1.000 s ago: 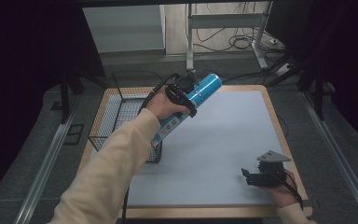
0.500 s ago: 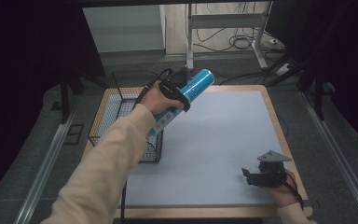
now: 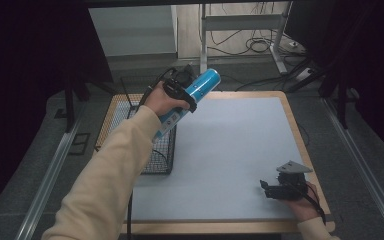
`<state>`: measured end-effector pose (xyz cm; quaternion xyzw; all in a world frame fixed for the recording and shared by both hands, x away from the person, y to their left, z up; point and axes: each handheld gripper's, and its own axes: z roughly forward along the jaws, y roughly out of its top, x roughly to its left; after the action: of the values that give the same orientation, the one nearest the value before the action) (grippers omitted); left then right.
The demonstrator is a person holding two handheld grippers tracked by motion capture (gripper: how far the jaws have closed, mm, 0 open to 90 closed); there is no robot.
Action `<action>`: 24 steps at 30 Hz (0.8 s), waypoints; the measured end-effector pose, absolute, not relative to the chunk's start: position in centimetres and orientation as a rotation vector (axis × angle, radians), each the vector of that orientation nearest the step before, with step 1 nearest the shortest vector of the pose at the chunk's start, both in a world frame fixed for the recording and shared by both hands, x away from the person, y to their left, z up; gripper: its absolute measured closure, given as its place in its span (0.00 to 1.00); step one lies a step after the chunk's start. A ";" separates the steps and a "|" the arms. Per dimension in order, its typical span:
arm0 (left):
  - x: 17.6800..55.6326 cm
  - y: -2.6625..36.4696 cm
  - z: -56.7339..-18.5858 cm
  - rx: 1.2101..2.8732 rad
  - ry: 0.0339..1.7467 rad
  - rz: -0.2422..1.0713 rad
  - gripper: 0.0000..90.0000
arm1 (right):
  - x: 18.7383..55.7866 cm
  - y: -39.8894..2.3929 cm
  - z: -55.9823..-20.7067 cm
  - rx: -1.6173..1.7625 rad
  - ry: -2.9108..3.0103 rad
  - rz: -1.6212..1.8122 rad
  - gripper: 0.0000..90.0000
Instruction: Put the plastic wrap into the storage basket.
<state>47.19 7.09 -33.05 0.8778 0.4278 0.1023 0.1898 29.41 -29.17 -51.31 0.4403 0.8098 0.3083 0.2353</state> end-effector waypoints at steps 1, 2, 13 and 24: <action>47.3 7.2 -33.1 2.463 1.208 0.289 0.35 | 29.4 -29.2 -51.3 1.207 2.224 0.844 0.13; 47.4 7.3 -33.2 2.464 1.208 0.290 0.35 | 29.4 -29.2 -51.3 1.207 2.224 0.843 0.13; 48.4 8.3 -33.9 2.460 1.245 0.313 0.35 | 29.4 -29.2 -51.3 1.211 2.220 0.842 0.13; 49.0 9.4 -34.5 2.453 1.275 0.334 0.35 | 29.5 -29.2 -51.4 1.210 2.221 0.836 0.13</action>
<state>49.03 9.37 -34.47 0.8670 0.4505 0.1179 0.1775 29.47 -29.24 -51.39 0.4413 0.8101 0.3048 0.2368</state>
